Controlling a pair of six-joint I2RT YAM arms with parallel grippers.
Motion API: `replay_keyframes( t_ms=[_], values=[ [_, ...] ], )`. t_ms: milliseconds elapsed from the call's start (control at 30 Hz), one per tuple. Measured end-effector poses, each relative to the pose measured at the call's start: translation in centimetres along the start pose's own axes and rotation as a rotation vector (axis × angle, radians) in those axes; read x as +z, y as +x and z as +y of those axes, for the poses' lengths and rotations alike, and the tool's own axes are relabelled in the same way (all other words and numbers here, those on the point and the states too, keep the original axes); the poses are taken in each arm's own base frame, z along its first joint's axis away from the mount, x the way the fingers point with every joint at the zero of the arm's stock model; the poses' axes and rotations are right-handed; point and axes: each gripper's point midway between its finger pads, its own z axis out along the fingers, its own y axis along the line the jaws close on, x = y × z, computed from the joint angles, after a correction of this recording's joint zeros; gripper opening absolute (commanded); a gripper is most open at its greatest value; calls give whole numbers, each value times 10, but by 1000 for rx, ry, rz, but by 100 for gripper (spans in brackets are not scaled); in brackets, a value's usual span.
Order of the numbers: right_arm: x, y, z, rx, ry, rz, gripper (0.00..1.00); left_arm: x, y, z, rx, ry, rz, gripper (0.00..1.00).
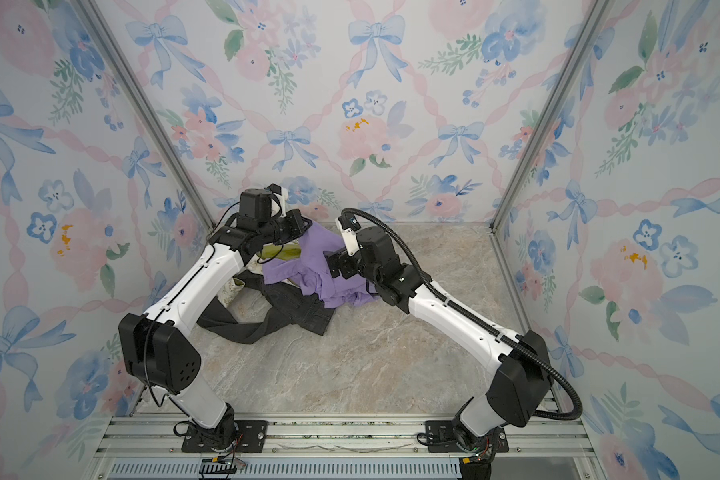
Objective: Pick out a specific cloth from the pile
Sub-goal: 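Lift the lavender shirt with both grippers, spreading it between them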
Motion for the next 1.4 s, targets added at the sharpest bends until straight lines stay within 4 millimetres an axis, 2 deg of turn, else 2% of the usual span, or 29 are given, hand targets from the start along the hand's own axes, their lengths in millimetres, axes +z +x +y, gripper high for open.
replay_keyframes(
  t_ms=[233, 367, 600, 833, 1033, 1133, 1233, 1267, 1400],
  values=[
    [0, -4, 8, -2, -66, -5, 99, -5, 5, -30, 40, 144, 46, 0],
    [0, -12, 5, -16, -80, -16, 98, -9, 12, -46, 77, 221, 77, 0],
    [7, -15, -6, -32, -92, -13, 92, -21, 22, -72, 127, 310, 107, 0],
    [23, -17, -8, -48, -111, 4, 85, -30, 27, -85, 151, 352, 108, 0],
    [37, -16, -4, -64, -139, 14, 53, -30, 34, -88, 154, 359, 124, 0],
    [40, -13, -3, -64, -149, 23, 32, -31, 36, -88, 155, 358, 124, 1],
    [40, -13, -4, -57, -152, 24, 10, -32, 36, -88, 156, 354, 118, 9],
    [40, -13, -6, -57, -149, 23, 2, -33, 35, -87, 158, 352, 113, 15],
    [40, -12, -18, -31, -121, 29, 0, -38, 32, -88, 173, 344, 86, 30]
  ],
)
